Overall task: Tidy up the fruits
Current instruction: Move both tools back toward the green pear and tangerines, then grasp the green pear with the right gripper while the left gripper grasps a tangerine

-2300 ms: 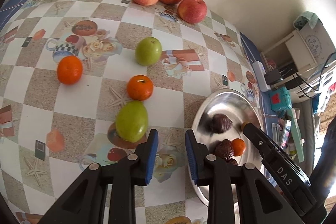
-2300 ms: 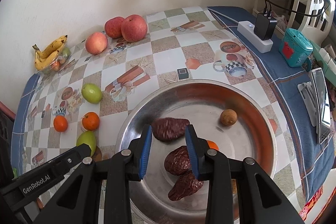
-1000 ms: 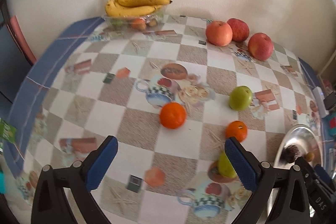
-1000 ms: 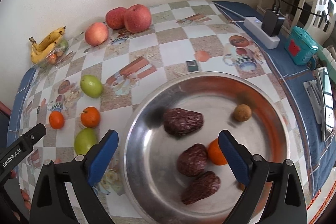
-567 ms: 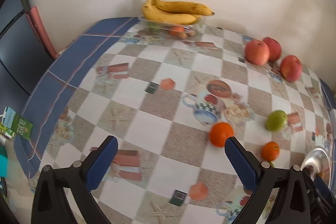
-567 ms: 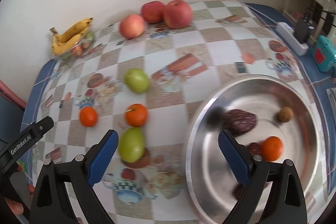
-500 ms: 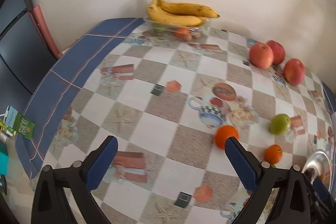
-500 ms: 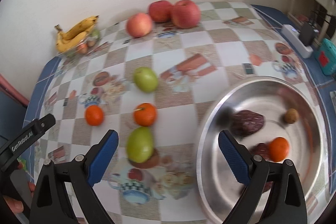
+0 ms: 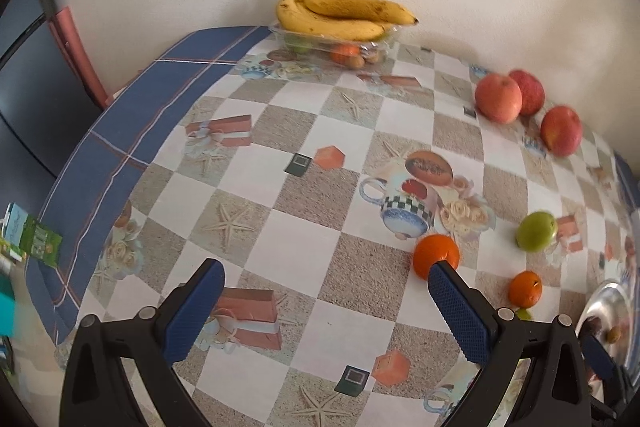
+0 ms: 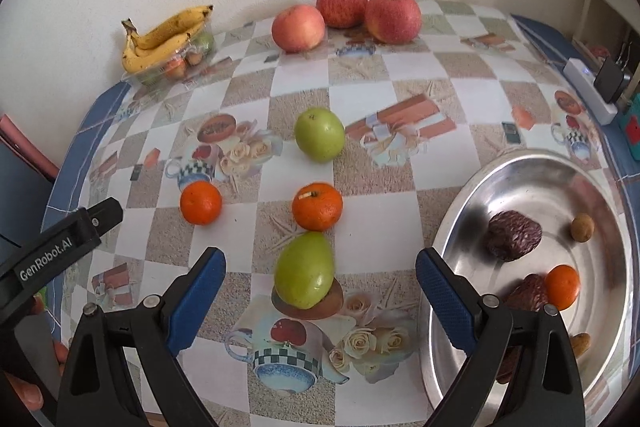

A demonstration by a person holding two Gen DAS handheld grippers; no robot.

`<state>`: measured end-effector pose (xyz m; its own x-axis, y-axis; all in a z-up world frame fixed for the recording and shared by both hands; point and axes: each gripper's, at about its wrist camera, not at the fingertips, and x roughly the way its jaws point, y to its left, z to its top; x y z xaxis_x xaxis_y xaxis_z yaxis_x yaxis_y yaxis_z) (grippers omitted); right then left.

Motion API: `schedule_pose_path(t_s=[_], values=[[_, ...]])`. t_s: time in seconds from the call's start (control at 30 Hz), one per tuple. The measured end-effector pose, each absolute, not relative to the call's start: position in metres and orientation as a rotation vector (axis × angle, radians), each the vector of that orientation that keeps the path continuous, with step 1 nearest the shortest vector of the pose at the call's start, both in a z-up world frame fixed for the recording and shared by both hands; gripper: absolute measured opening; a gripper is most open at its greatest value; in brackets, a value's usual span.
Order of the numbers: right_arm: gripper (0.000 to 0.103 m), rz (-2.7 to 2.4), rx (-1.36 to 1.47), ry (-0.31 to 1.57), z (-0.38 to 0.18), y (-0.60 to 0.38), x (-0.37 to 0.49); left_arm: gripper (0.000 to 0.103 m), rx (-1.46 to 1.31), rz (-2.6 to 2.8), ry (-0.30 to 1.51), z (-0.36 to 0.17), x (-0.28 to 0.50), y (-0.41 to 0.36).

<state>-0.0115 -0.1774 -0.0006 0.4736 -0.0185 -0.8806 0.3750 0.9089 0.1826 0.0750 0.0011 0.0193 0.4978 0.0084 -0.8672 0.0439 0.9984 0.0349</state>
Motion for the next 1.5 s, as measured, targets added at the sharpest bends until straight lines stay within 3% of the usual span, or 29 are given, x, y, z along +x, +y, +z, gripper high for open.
schedule_pose_path(t_s=[0.27,0.67,1.23,1.33,1.4,1.5], values=[[0.096,-0.231,0.404,1.101,-0.021,-0.176,-0.006,0.103,0.088,-0.06,1.11,-0.009,0.08,-0.013],[0.096,-0.231,0.407,1.062,-0.018,-0.176,-0.005,0.103,0.049,-0.153,0.977,0.001,0.089,-0.027],[0.09,-0.228,0.355,1.137,-0.036,-0.167,0.001,0.103,-0.012,-0.246,1.103,-0.029,0.101,-0.042],[0.087,-0.223,0.349,1.165,-0.043,-0.163,0.003,0.1,-0.011,-0.262,1.115,-0.034,0.102,-0.044],[0.077,-0.223,0.333,1.169,-0.044,-0.16,0.004,0.092,-0.031,-0.286,1.115,-0.033,0.101,-0.044],[0.073,-0.222,0.329,1.168,-0.043,-0.159,0.003,0.082,-0.044,-0.301,1.106,-0.03,0.101,-0.045]])
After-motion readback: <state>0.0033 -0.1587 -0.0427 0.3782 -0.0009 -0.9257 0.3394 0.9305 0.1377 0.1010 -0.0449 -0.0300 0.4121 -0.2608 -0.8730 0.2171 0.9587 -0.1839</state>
